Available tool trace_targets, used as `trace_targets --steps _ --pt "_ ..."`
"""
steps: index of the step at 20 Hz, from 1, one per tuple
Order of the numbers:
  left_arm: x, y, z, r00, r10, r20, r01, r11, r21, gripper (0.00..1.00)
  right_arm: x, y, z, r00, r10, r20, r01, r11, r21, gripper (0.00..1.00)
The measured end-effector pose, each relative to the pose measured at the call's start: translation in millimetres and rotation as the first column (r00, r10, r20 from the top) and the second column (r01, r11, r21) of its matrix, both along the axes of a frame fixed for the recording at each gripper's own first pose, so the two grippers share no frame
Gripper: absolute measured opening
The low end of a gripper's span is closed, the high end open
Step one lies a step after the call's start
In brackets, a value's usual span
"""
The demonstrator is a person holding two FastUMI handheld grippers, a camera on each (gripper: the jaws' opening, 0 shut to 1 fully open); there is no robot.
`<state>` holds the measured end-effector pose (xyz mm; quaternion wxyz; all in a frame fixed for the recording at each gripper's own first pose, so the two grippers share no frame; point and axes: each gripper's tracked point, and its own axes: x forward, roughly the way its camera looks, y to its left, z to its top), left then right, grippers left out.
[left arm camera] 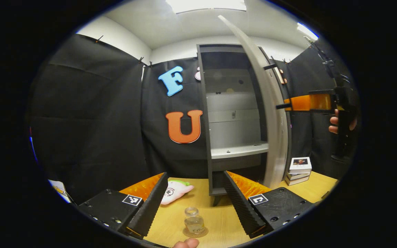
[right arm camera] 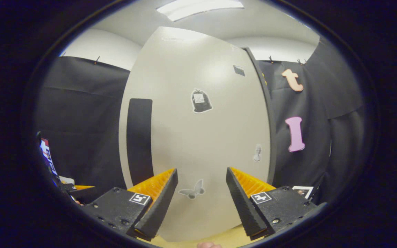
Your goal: Open the cabinet door with the right hand, grasp the bottle in the cabinet with the left hand and place it on the coaster, then close the cabinet door with the right hand.
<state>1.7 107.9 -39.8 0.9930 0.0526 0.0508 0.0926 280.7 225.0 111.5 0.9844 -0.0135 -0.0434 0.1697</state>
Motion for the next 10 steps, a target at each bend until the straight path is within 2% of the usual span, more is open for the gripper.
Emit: trace_targets --steps 1,2,4,6,7,9,10 --pt "0 8 -1 1.000 0.011 -0.001 -0.011 1.000 0.001 0.96 4 3 0 1.000 0.003 -0.001 -0.003 1.000 -0.007 0.88" --pt "-1 17 -1 1.000 0.023 -0.002 -0.023 1.000 -0.002 0.96 11 6 -1 1.000 -0.001 0.000 0.001 1.000 -0.012 0.91" --pt "-2 29 -3 0.999 0.045 -0.002 -0.045 0.999 -0.019 0.96 19 5 0 1.000 -0.028 0.007 0.028 0.999 -0.023 0.92" --pt "-5 39 -6 0.998 0.064 -0.005 -0.064 0.998 -0.029 0.96 25 4 -1 0.999 -0.046 0.006 0.046 0.998 -0.033 0.88" --pt "-6 42 -7 0.997 0.072 -0.008 -0.072 0.997 -0.030 0.96 23 5 -2 0.999 -0.049 0.003 0.049 0.998 -0.036 0.92" --pt "-9 48 -6 0.996 0.085 -0.005 -0.085 0.996 -0.034 0.96 23 5 -2 0.999 -0.052 -0.002 0.052 0.998 -0.034 0.89" --pt "-11 47 -6 0.997 0.083 -0.001 -0.083 0.996 -0.036 0.96 25 3 -4 0.998 -0.063 -0.007 0.063 0.998 -0.031 0.92"
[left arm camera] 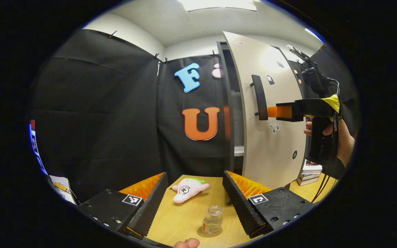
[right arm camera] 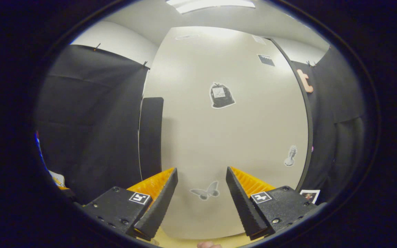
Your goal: Open the cabinet door with the right hand, grasp the bottle in the cabinet with the left hand and place it on the coaster, then close the cabinet door with the right hand.
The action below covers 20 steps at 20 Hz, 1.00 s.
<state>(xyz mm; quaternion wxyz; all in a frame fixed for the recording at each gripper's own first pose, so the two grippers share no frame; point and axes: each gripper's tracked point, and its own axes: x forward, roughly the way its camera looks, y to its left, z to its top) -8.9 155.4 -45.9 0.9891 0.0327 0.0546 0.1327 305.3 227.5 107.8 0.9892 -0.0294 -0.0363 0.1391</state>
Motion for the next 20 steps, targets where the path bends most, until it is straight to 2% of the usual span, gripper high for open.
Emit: trace_targets --steps 4,9,11,13,15,16,17,20 --pt "1 -9 -12 1.000 -0.022 -0.023 0.022 1.000 -0.016 0.96 -18 -15 -2 0.999 -0.029 0.036 0.031 0.998 -0.046 0.94" --pt "-3 -37 8 0.998 -0.058 0.026 0.059 0.998 -0.033 0.96 -95 -67 -18 0.995 -0.079 0.057 0.084 0.992 -0.093 0.95" --pt "-4 -53 16 0.995 -0.087 0.041 0.089 0.995 -0.051 0.96 -125 -91 -29 0.994 -0.106 0.030 0.108 0.991 -0.073 0.96" --pt "-4 -66 26 0.993 -0.094 0.068 0.098 0.994 -0.055 0.96 -153 -116 -38 0.991 -0.137 0.001 0.137 0.990 -0.009 0.96" --pt "-1 -80 27 0.990 -0.118 0.074 0.121 0.991 -0.051 0.96 -171 -147 -45 0.979 -0.203 -0.001 0.203 0.979 0.033 0.95" --pt "-1 -87 25 0.989 -0.130 0.067 0.133 0.990 -0.051 1.00 -180 -165 -50 0.970 -0.244 -0.003 0.244 0.969 0.039 0.95" --pt "-2 -94 25 0.988 -0.137 0.064 0.141 0.989 -0.050 0.96 -188 -180 -52 0.960 -0.279 -0.001 0.278 0.960 0.039 0.95" --pt "-8 -109 26 0.987 -0.143 0.076 0.148 0.986 -0.070 0.96 -206 -220 -53 0.933 -0.359 0.003 0.358 0.933 0.041 0.95"
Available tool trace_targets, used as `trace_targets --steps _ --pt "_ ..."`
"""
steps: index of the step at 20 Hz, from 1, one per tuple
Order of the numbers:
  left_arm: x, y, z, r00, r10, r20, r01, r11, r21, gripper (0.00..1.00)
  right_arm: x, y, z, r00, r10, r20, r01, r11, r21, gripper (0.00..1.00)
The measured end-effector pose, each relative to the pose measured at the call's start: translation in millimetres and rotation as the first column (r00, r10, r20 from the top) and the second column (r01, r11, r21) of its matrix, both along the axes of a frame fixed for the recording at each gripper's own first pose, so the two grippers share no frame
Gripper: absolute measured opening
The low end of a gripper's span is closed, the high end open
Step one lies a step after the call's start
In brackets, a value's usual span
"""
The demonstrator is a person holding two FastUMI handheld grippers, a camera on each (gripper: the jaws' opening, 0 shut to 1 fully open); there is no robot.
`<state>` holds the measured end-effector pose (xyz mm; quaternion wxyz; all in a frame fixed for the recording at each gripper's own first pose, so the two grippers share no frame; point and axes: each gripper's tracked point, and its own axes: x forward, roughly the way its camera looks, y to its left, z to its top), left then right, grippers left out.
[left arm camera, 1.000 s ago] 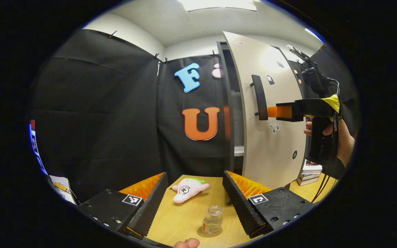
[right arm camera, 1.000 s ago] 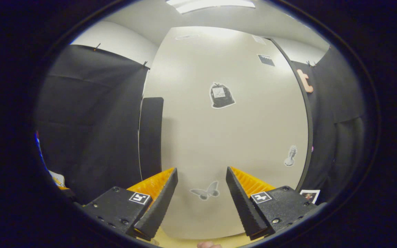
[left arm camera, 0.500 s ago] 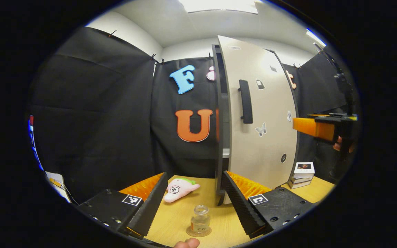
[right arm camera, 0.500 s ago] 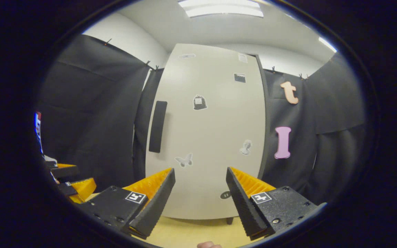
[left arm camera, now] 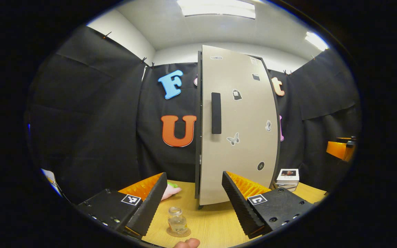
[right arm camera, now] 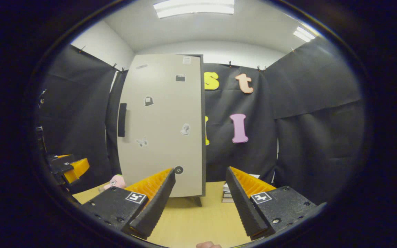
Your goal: Open the cabinet door with the right hand, grasp the bottle in the cabinet with the left hand and place it on the coaster, then close the cabinet door with the right hand.
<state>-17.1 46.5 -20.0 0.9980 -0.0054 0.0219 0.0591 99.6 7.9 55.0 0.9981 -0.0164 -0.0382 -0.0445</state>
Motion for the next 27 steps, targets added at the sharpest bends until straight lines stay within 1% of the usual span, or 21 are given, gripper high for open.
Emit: trace_targets --steps 2,5,7,8,9,11,12,13,18,27 --pt "2 -5 -2 1.000 -0.002 -0.001 0.002 1.000 -0.005 0.96 -5 -15 4 1.000 -0.024 0.007 0.024 1.000 0.016 0.95" --pt "0 -11 -1 1.000 -0.006 0.001 0.006 1.000 -0.007 0.96 -8 -27 10 0.999 -0.036 0.023 0.035 0.998 0.045 0.95" --pt "-2 -13 0 1.000 -0.005 0.000 0.005 1.000 -0.003 0.96 -8 -26 14 0.999 -0.025 0.035 0.022 0.998 0.066 0.95" --pt "-3 -15 1 1.000 -0.008 0.001 0.008 1.000 0.000 1.00 -9 -25 15 0.999 -0.017 0.038 0.014 0.998 0.069 0.95" --pt "-5 -16 0 1.000 -0.009 -0.003 0.009 1.000 0.004 0.96 -9 -26 14 0.999 -0.016 0.036 0.013 0.998 0.065 0.95" --pt "-7 -18 -1 1.000 -0.008 -0.008 0.008 1.000 0.012 0.96 -9 -27 12 1.000 -0.014 0.027 0.013 0.998 0.056 0.95" --pt "-9 -17 -1 1.000 -0.005 -0.007 0.005 1.000 0.016 1.00 -9 -25 10 1.000 -0.011 0.023 0.010 0.998 0.057 0.95" --pt "-11 -18 0 1.000 -0.004 -0.008 0.004 1.000 0.019 0.96 -9 -23 9 1.000 -0.004 0.018 0.003 0.998 0.061 0.95" --pt "-12 -20 0 1.000 -0.011 -0.007 0.011 1.000 0.027 0.96 -8 -18 8 1.000 0.014 0.018 -0.015 0.997 0.070 0.95" --pt "-10 -24 2 1.000 -0.030 -0.004 0.031 0.999 0.039 0.96 -4 -16 4 1.000 0.018 0.008 -0.019 0.996 0.090 0.95"
